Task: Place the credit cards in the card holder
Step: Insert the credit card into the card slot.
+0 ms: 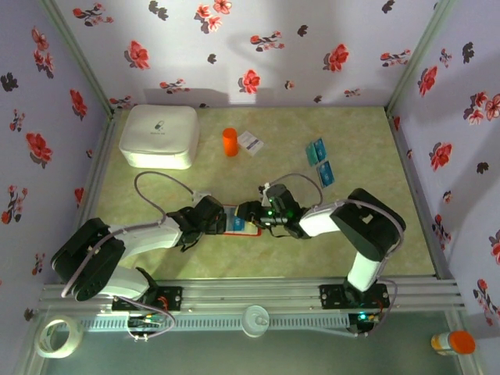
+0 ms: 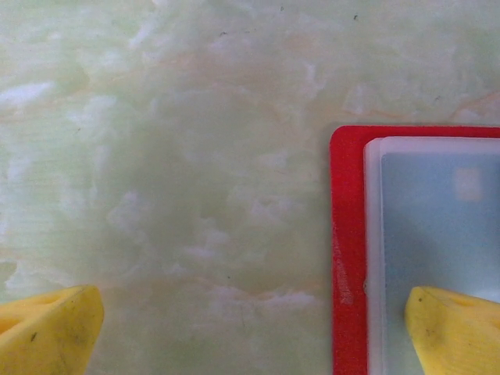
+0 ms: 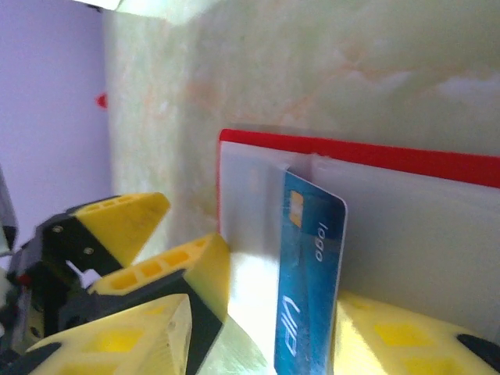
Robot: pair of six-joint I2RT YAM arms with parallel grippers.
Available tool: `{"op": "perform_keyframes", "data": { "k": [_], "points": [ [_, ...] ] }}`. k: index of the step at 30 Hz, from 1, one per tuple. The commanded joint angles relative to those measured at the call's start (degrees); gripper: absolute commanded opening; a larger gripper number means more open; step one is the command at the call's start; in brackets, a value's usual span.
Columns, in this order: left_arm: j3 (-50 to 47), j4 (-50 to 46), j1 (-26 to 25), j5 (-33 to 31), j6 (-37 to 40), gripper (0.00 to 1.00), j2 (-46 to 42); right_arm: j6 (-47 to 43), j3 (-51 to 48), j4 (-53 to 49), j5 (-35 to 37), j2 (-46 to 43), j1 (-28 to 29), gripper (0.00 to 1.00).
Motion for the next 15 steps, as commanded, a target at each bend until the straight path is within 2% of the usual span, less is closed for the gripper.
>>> {"op": "perform_keyframes", "data": {
  "k": [1, 4, 8, 11, 15],
  "points": [
    [-1.7, -1.8, -0.1, -1.3, -1.0, 1.00, 1.1, -8.5, 3.1, -19.4, 2.5, -4.2, -0.3, 0.49],
    [-1.8, -1.6, -0.1, -1.3, -1.2, 1.00, 1.1, -11.1, 6.1, -24.2, 2.8, -4.9, -0.3, 0.42],
    [-2.0, -1.4, -0.1, -1.4, -1.1, 1.00, 1.1, -12.2, 8.8, -26.0, 2.6, -3.7, -0.2, 0.21],
    [-2.3, -1.4, -0.1, -1.4, -1.1, 1.00, 1.1, -12.3, 10.3, -26.3, 2.8, -2.2, 0.0, 0.15],
    [-2.6, -1.3, -0.1, -1.4, -1.2, 1.00, 0.7, -12.4, 11.5, -26.5, 3.4, 0.2, 0.4, 0.11]
  ]
}}
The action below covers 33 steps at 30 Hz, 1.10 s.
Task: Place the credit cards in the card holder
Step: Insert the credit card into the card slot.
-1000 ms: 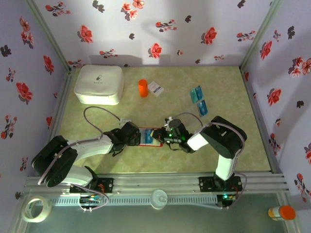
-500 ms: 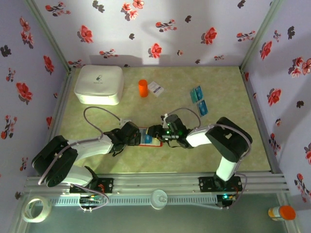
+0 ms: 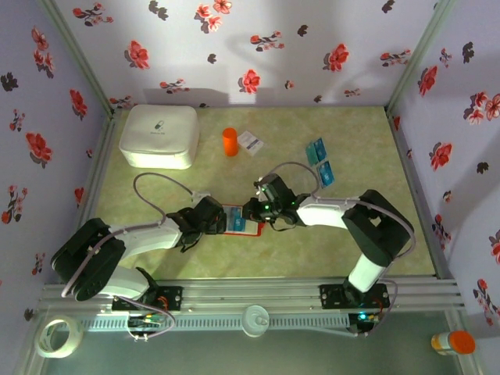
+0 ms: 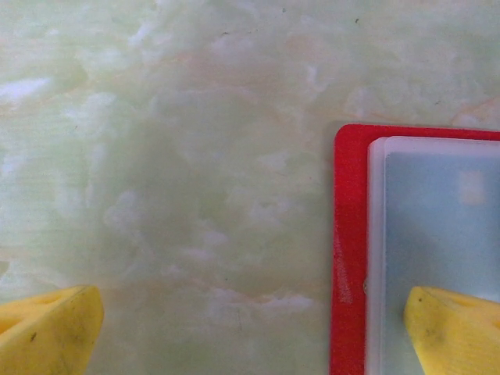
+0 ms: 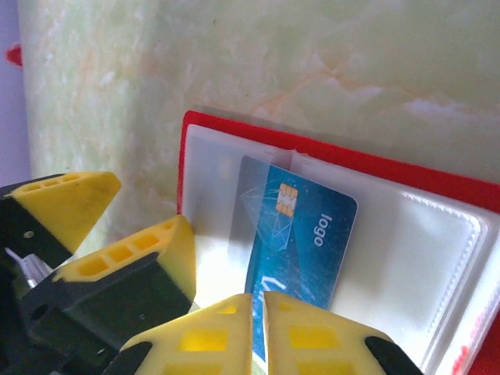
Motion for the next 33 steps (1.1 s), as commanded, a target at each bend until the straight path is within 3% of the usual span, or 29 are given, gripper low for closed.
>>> {"op": "perform_keyframes", "data": {
  "k": [1, 16, 27, 33],
  "points": [
    [-1.9, -2.8, -0.1, -1.4, -0.3, 1.00, 0.5, -1.5, 1.6, -2.8, 1.4, 2.6, 0.5, 0.11],
    [0.1, -5.9, 0.5, -1.8, -0.2, 1.00, -3.8, -1.5, 10.5, -5.5, 1.2, 11.2, 4.7, 0.05],
    [-0.5, -7.0, 1.1, -1.6, -2.1, 1.00, -2.5, -2.4, 8.6, -8.8, 3.9, 3.5, 4.7, 0.09],
    [-1.6, -6.0, 1.0, -1.4, -2.9, 1.00, -1.7, -2.3, 7.3, -8.7, 4.4, 3.6, 5.0, 0.07]
  ]
}}
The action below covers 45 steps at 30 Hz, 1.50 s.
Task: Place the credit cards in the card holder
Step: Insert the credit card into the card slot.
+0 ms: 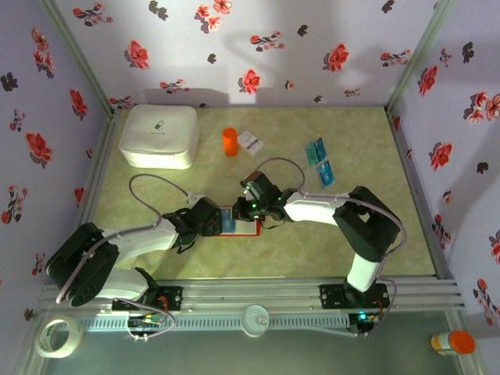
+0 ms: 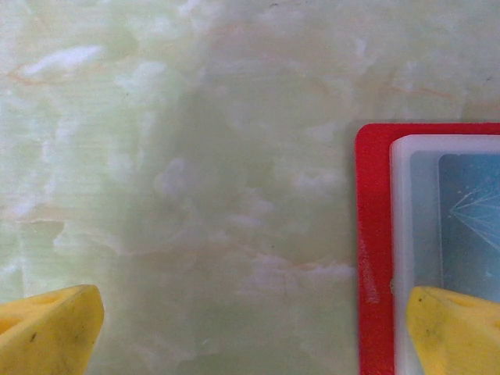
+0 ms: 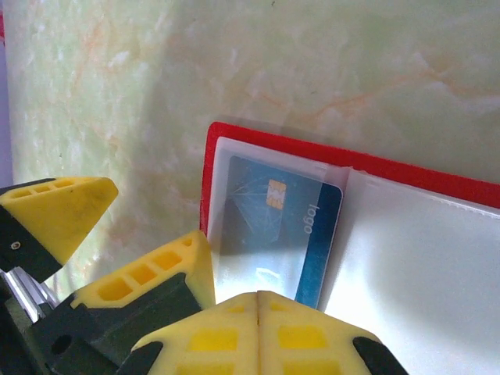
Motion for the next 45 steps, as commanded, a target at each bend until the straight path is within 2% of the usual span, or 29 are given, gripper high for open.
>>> {"op": "perform_keyframes", "data": {
  "k": [1, 18, 29, 32, 37, 45],
  "points": [
    [-1.3, -0.8, 0.3, -1.0, -1.3, 1.00, 1.1, -0.8, -1.4, -1.6, 1.5, 0.2, 0.7, 0.07],
    [-1.6, -0.2, 0.4, -1.0, -1.2, 1.00, 1.1, -1.6, 3.4, -4.5, 2.5, 7.0, 2.5, 0.03],
    [2.7, -4.2, 1.2, -0.9, -0.8, 1.00, -3.8, -1.2, 4.7, -5.0, 2.0, 7.6, 3.3, 0.03],
    [4.2, -4.6, 1.6, -0.9, -0.6, 1.00, -4.3, -1.6, 4.9, -5.4, 1.9, 5.6, 3.2, 0.08],
    [5.2, -4.5, 3.3, 0.3, -1.2, 1.00, -5.5, -2.3, 5.4, -7.0, 1.6, 0.6, 2.6, 0.24],
    [5.4, -4.2, 5.2, 2.5, -0.5, 1.00, -7.3, -4.1, 0.6, -11.2, 5.9, -8.5, -0.2, 0.36]
  ]
}}
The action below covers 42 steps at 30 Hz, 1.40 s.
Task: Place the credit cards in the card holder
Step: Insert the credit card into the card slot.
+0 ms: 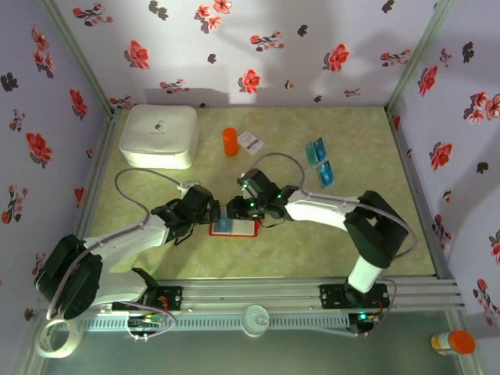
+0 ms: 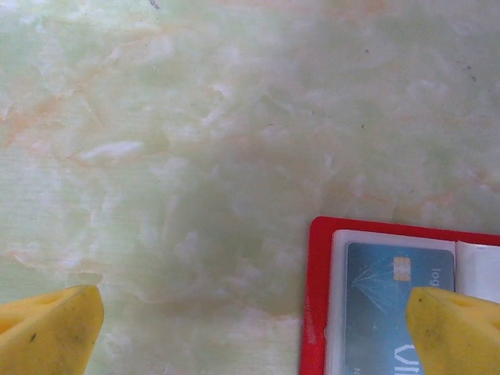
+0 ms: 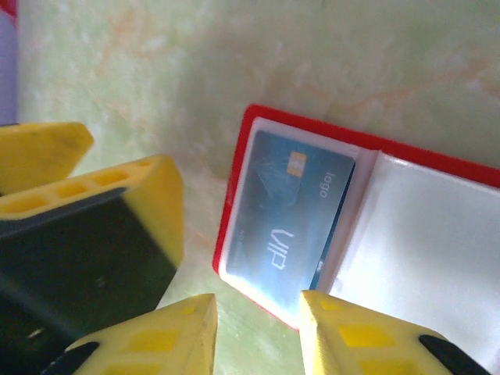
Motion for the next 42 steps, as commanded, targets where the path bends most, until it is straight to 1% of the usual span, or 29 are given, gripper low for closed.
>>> {"op": "perform_keyframes", "data": {
  "k": [1, 3, 5, 7, 9, 11, 15, 26, 42],
  "points": [
    [0.8, -0.6, 0.8, 1.4, 0.0, 1.00, -1.3, -1.5, -3.4, -3.6, 3.7, -4.6, -1.9, 0.36],
    [0.2, 0.2, 1.2, 2.4, 0.2, 1.00, -1.4, -1.5, -4.9, -3.8, 4.0, -6.6, -2.6, 0.36],
    [-0.1, 0.4, 1.3, 2.9, 0.4, 1.00, -1.3, -1.5, -5.9, -4.2, 4.6, -8.0, -2.8, 0.34],
    [-0.4, 0.5, 1.2, 3.1, 0.6, 1.00, -0.9, -1.4, -6.4, -4.2, 4.3, -8.5, -2.7, 0.27],
    [-0.8, 0.5, 1.3, 3.1, 0.6, 1.00, -0.6, -1.0, -6.9, -2.8, 3.3, -8.1, -2.5, 0.16],
    [-1.1, 0.7, 1.3, 3.0, 0.6, 1.00, -0.4, -0.7, -6.3, -2.0, 2.5, -6.6, -1.8, 0.08],
    [-1.4, 0.7, 1.2, 3.1, 0.6, 1.00, 0.2, -0.5, -3.5, -1.3, 2.0, -2.1, 0.8, 0.01],
    [-2.0, 0.9, 1.2, 2.8, 0.7, 1.00, 1.2, 1.1, -0.2, 2.5, 1.0, 5.9, 3.4, 0.00],
    [-2.8, 1.3, 1.3, 2.6, 0.2, 1.00, 0.6, 1.8, 0.6, 3.3, 0.7, 9.2, 3.6, 0.00]
  ]
}}
